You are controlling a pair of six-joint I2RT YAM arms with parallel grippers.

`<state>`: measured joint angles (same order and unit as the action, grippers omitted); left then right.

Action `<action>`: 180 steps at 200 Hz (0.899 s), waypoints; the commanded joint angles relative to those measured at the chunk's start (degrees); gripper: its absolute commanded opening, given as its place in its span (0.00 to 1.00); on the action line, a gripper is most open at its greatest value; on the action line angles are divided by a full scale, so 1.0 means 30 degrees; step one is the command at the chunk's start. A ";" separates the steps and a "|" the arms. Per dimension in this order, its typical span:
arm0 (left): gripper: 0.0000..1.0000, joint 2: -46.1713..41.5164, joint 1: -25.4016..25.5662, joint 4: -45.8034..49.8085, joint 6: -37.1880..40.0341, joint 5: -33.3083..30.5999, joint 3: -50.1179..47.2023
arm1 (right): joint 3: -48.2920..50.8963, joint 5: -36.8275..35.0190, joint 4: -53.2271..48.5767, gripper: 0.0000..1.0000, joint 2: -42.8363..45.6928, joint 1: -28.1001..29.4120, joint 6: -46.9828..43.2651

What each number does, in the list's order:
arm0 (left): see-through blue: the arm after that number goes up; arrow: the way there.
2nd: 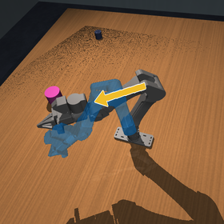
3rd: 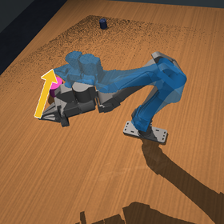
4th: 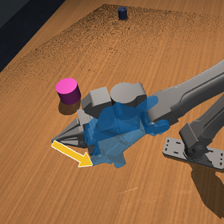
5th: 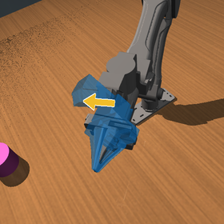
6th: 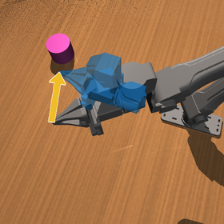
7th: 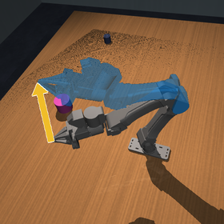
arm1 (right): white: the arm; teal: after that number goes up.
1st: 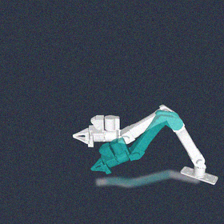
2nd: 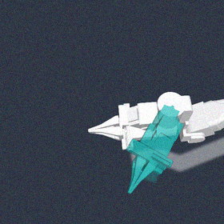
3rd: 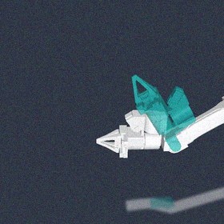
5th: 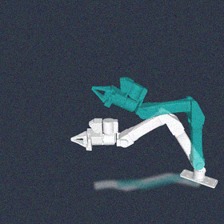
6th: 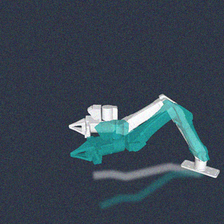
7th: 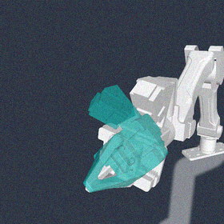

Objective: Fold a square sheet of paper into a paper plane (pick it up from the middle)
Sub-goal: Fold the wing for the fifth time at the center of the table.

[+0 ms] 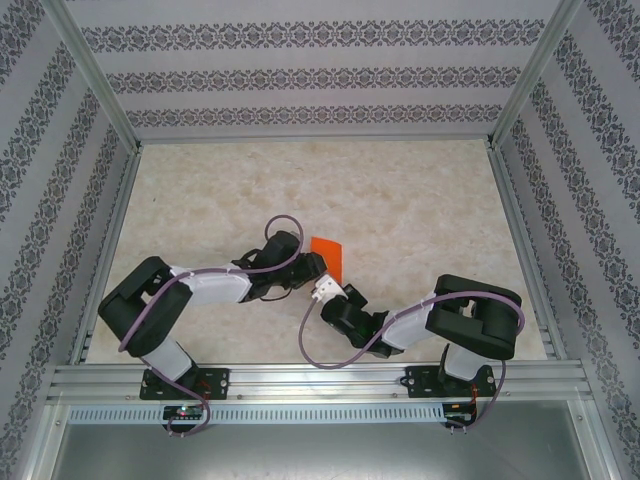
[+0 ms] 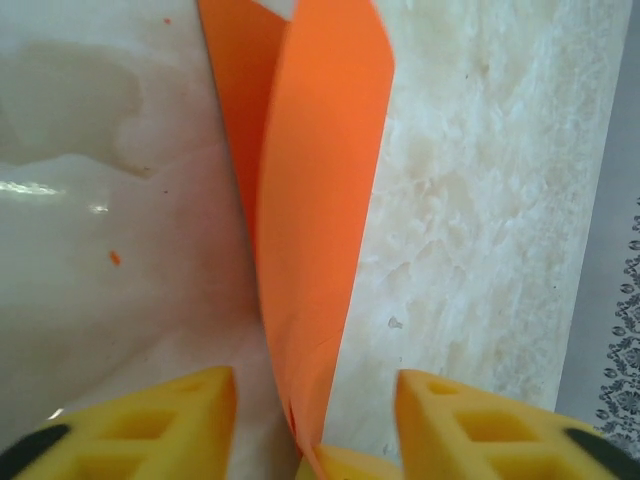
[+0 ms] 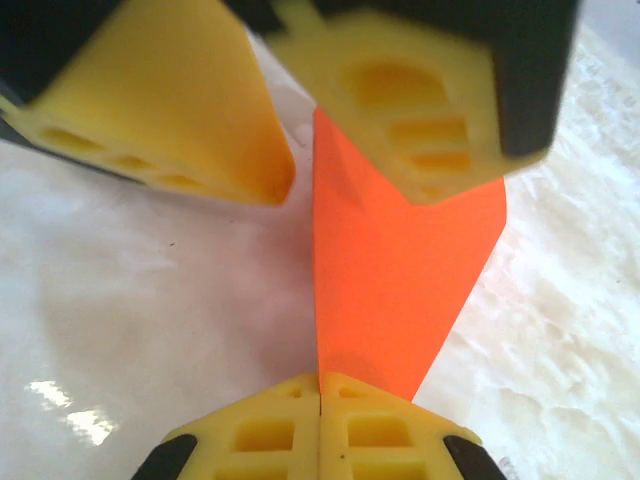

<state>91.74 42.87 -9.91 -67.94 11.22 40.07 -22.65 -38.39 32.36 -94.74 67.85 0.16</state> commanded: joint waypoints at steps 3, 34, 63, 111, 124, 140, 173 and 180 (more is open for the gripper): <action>0.54 -0.1456 -0.0082 0.0301 -0.0145 -0.1233 -0.0434 | 0.0640 0.1803 0.1776 0.00 0.0238 -0.0208 0.0983; 0.59 -0.3017 -0.0155 0.0910 -0.0175 -0.2450 -0.1127 | 0.1585 0.3518 0.3163 0.00 0.0942 -0.0959 0.2156; 0.60 -0.4711 -0.0197 0.1581 -0.0188 -0.3700 -0.1781 | 0.2178 0.5182 0.4307 0.00 0.1330 -0.1793 0.3592; 0.60 -0.6282 -0.0243 0.2663 0.0301 -0.4407 -0.2084 | 0.3215 0.6256 0.6292 0.00 0.1291 -0.2672 0.6547; 0.59 -0.6382 -0.0243 0.2639 0.0302 -0.4389 -0.2190 | 0.3201 0.6970 0.6386 0.00 0.1222 -0.3073 0.7428; 0.59 -0.6382 -0.0243 0.2520 0.0294 -0.4299 -0.2272 | 0.3357 0.7966 0.7113 0.00 0.0947 -0.3615 0.8758; 0.58 -0.6265 -0.0258 0.2518 0.0342 -0.4122 -0.2174 | 0.3898 1.0162 0.8896 0.00 0.0368 -0.4962 1.1509; 0.58 -0.6235 -0.0250 0.2538 0.0313 -0.4067 -0.2193 | 0.3973 1.0488 0.9164 0.00 0.0254 -0.5132 1.2088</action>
<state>73.49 42.76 -3.22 -67.92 -0.54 33.69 -12.19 -13.23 53.45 -92.42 54.22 27.38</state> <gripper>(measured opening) 0.585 0.041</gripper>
